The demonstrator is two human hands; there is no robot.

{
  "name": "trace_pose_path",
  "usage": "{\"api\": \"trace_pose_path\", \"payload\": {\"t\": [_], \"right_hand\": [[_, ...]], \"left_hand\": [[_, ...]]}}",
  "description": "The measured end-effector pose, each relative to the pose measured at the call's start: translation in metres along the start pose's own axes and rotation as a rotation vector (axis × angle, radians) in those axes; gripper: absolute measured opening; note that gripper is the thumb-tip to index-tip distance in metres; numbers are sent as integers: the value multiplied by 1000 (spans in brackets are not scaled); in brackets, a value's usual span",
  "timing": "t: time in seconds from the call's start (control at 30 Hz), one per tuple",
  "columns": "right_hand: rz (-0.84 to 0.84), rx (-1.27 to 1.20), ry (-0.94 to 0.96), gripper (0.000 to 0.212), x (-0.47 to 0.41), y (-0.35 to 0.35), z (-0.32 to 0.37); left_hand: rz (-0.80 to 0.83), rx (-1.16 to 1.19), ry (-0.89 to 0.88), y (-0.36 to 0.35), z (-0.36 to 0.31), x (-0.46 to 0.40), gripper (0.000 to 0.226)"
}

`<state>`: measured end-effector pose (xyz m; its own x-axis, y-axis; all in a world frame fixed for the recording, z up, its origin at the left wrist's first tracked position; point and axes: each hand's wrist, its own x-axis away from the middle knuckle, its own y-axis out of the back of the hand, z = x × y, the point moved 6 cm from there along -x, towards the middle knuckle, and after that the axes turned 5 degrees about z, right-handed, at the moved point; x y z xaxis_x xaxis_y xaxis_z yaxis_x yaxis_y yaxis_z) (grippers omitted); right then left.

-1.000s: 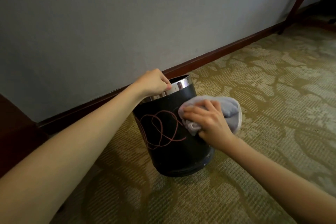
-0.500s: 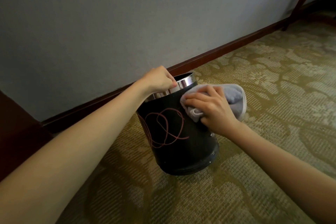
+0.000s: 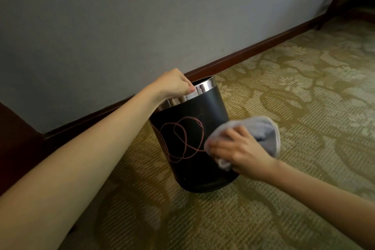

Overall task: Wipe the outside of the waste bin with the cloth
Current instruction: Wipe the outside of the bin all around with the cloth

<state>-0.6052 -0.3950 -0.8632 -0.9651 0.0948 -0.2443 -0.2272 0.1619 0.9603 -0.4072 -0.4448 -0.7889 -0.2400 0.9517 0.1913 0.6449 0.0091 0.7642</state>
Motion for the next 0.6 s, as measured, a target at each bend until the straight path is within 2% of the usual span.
{"api": "trace_pose_path", "payload": {"t": [0.13,0.27,0.33,0.47,0.53,0.6], "right_hand": [[-144,16,-170,36,-35,27,-28],[-232,11,-264,43,-22,16,-13],[-189,19,-186,35,-3,-3,10],[78,87,74,20,41,-41,54],[100,50,71,21,39,-37,46],[22,-5,-12,25,18,-19,25]], "left_hand": [[5,-9,-21,-4,-11,0,16],[2,-2,-18,-5,-10,3,19],[-6,15,-20,-4,-9,5,20],[-14,18,-9,-2,-7,7,19],[-13,27,-4,-3,-9,7,19],[-17,28,1,-5,-12,7,20]]}}
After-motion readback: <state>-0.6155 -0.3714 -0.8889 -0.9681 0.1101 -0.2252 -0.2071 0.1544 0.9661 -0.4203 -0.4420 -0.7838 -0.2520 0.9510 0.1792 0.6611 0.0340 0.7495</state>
